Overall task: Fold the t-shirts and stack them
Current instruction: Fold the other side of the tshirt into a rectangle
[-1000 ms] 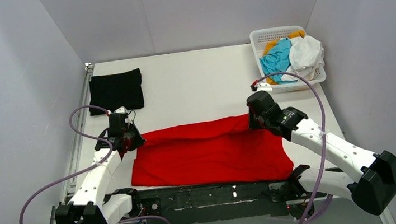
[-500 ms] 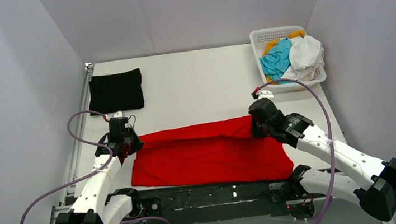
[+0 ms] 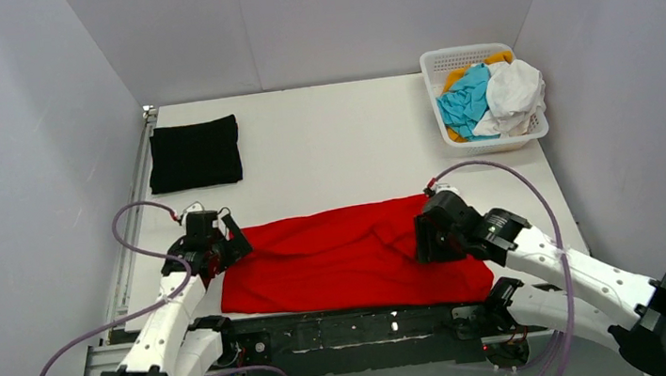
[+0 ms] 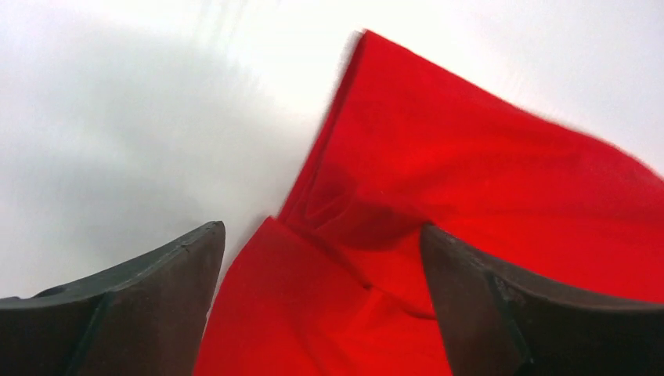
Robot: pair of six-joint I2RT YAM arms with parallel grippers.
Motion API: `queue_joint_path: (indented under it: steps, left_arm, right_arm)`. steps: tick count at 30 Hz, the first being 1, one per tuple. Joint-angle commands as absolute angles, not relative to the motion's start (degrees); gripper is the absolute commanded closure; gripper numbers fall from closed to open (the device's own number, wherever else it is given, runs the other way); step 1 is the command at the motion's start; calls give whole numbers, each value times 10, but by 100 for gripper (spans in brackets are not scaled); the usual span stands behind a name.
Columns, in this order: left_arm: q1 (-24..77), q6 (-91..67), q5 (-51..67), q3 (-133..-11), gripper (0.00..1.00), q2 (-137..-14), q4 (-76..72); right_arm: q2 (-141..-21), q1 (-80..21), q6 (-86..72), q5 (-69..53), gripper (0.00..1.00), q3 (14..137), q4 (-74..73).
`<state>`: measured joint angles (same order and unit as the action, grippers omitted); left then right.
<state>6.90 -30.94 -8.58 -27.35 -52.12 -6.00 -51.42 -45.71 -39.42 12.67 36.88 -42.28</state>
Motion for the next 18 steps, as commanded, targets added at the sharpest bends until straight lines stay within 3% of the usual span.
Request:
queue_joint_path:
  steps: [1, 5, 8, 13, 18]
  left_arm:
    - [69, -353, -202, -309, 2, -441, 71]
    - [69, -370, -193, -365, 2, -423, 108]
    - [70, -378, -136, -414, 2, -461, 121]
    - [72, -392, 57, -467, 2, -579, 93]
    - [89, -392, 214, -473, 2, -717, 53]
  right_arm:
    - [-406, -474, -454, -25, 29, 369, -527]
    - [-323, -474, -431, -63, 18, 409, -538]
    - [-321, -474, -420, -7, 12, 436, -509]
    - [-442, -463, -390, 83, 5, 472, -429]
    - [-589, -368, -343, 61, 4, 487, -345]
